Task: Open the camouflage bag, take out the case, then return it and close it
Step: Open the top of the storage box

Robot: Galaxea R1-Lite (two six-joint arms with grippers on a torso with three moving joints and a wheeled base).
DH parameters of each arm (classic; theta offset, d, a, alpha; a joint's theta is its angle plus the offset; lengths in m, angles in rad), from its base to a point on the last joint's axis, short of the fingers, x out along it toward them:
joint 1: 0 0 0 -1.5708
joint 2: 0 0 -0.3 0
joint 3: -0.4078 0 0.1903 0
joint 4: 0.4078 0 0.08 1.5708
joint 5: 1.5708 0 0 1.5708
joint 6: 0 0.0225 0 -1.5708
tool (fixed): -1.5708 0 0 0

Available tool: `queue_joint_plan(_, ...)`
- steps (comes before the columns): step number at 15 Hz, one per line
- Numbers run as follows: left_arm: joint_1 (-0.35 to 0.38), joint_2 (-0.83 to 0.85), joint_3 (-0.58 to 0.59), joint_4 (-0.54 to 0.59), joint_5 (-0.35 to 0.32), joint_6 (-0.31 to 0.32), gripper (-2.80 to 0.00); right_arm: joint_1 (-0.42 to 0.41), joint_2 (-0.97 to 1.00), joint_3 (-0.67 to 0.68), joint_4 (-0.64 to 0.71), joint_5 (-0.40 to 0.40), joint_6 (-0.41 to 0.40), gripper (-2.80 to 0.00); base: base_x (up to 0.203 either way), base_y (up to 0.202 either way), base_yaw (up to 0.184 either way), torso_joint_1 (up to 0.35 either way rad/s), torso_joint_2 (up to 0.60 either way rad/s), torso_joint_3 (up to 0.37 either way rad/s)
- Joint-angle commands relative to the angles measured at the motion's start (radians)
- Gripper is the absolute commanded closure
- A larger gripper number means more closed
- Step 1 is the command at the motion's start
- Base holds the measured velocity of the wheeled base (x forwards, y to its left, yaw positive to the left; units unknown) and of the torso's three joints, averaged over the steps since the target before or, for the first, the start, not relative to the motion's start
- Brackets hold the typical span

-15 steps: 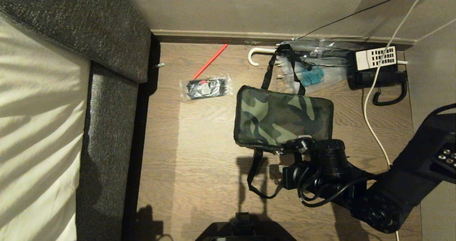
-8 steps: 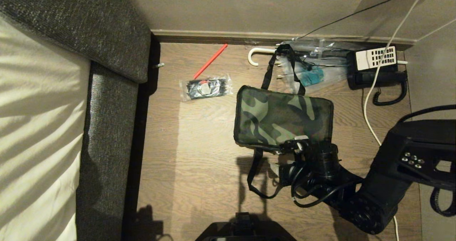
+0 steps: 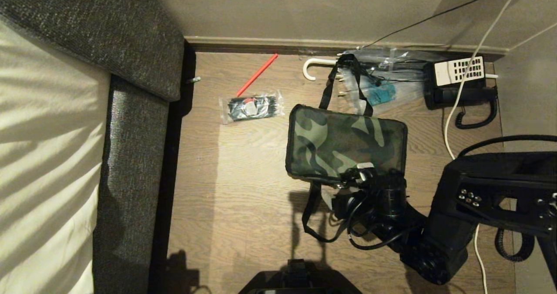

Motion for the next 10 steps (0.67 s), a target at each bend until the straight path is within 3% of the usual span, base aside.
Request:
queue_joint_plan(1, 0.0, 0.0, 0.002, 0.0, 0.0, 0.0, 0.0, 0.0, 0.047, -0.012, -0.023, -0.001, 0.0, -2.8, 0.0, 0.0, 0.0, 0.0, 0.0, 0.0)
queue_joint_plan(10, 0.0, -0.001, 0.002, 0.0, 0.0, 0.0, 0.0, -0.047, 0.173, -0.12, -0.162, -0.051, -0.029, -2.8, 0.0, 0.0, 0.0, 0.0, 0.0, 0.0)
